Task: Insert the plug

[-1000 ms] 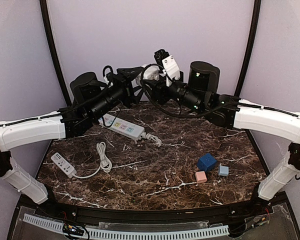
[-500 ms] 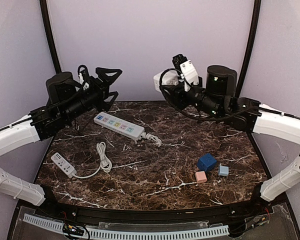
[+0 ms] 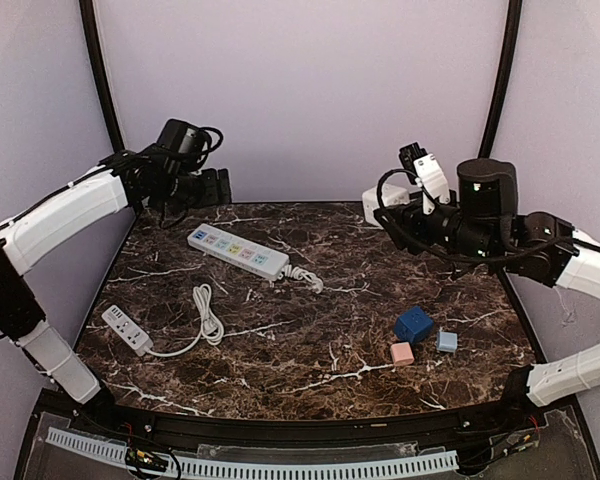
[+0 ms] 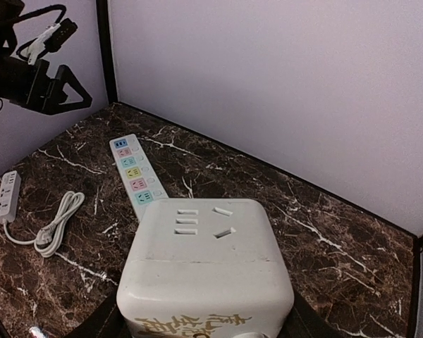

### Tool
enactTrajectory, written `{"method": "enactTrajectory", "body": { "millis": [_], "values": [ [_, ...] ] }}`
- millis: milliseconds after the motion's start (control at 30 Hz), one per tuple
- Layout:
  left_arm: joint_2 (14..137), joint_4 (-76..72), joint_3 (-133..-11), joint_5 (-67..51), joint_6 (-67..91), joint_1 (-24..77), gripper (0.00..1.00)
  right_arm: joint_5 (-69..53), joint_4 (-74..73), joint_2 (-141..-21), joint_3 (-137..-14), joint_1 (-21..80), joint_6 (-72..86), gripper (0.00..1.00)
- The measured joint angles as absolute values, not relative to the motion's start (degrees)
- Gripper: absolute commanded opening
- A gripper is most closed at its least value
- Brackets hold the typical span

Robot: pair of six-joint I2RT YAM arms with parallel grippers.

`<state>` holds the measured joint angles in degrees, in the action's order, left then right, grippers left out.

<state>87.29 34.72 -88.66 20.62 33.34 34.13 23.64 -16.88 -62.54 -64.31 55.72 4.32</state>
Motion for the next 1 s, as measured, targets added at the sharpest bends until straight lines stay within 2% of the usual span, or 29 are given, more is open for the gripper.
{"method": "enactTrajectory", "body": {
  "millis": [133,333,633,1000],
  "values": [
    [98.6,39.9,-94.7,20.6,25.2,32.8,0.84,23.6,-22.5,-60.0,-63.2,55.7,7.6,0.0],
    [114.6,45.1,-106.3,15.2,18.1,30.8,0.83,23.6,-27.4,-56.8,-63.2,55.7,11.5,0.0],
    [130.4,46.8,-120.4,6.7,15.8,30.5,0.82,22.7,-32.4,-56.4,-63.2,55.7,15.1,0.0],
    [143.0,51.2,-136.8,1.5,14.8,27.8,0.79,21.6,-33.5,-60.7,-65.1,56.4,16.0,0.0]
  ]
}}
